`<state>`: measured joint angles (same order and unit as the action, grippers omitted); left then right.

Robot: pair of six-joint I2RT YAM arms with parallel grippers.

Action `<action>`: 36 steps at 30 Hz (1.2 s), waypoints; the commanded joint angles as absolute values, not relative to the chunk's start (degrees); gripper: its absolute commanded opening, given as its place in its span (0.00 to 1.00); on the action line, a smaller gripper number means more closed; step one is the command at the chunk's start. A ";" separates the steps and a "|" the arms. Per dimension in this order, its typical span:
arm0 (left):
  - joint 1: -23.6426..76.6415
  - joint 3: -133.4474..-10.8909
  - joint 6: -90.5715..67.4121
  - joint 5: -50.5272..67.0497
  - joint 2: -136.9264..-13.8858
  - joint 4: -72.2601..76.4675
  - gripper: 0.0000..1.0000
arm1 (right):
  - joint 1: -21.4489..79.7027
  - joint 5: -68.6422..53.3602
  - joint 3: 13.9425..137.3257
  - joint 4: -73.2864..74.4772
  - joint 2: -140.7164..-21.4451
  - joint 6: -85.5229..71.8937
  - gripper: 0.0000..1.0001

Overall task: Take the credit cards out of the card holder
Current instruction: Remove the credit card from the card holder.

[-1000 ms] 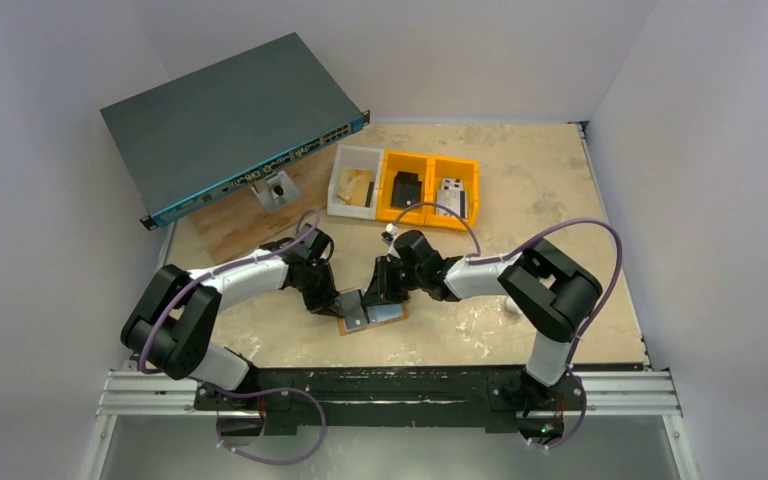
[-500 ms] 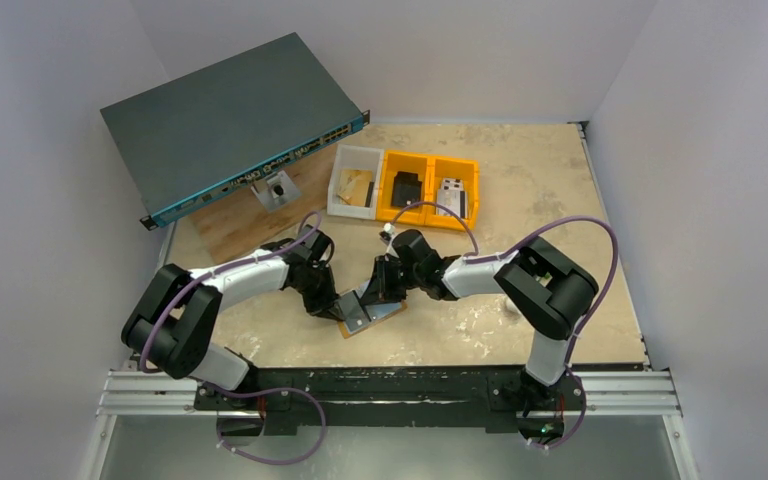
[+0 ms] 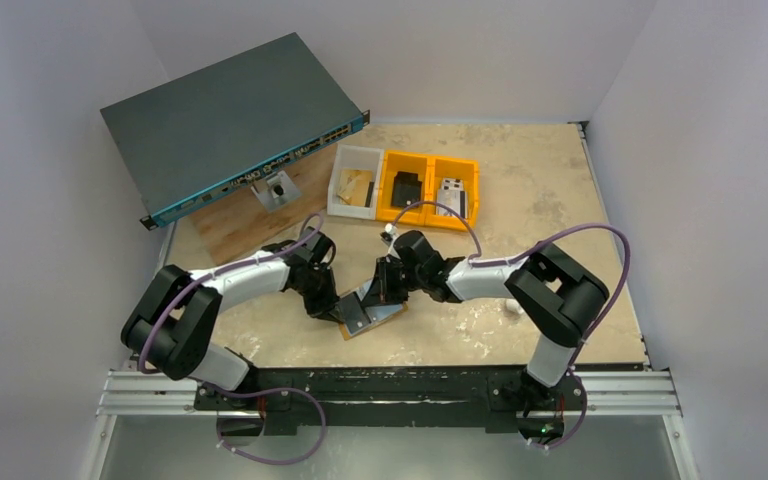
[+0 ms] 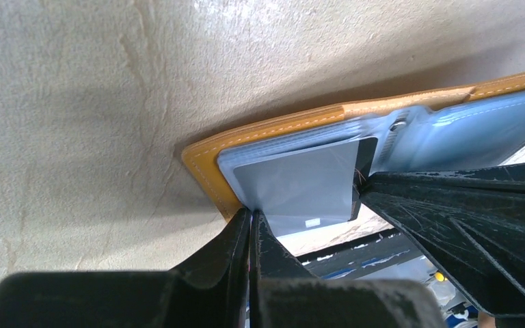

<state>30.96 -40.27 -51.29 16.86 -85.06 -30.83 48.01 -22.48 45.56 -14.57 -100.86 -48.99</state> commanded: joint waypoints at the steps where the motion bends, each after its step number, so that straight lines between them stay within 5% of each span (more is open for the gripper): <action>1: 31.66 -37.45 -49.06 9.35 -86.06 -30.18 0.00 | 48.47 -22.28 44.43 -13.28 -98.26 -48.31 0.00; 9: 31.57 -37.09 -48.69 9.58 -84.95 -30.16 0.00 | 48.23 -22.24 43.99 -12.85 -98.90 -47.38 0.00; 17: 31.63 -39.69 -46.50 8.69 -83.78 -32.55 0.00 | 48.55 -18.89 44.03 -9.16 -96.82 -46.63 0.25; 36: 31.63 -43.37 -44.47 13.50 -77.52 -32.68 0.12 | 49.75 -20.55 43.68 -11.14 -99.21 -48.40 0.20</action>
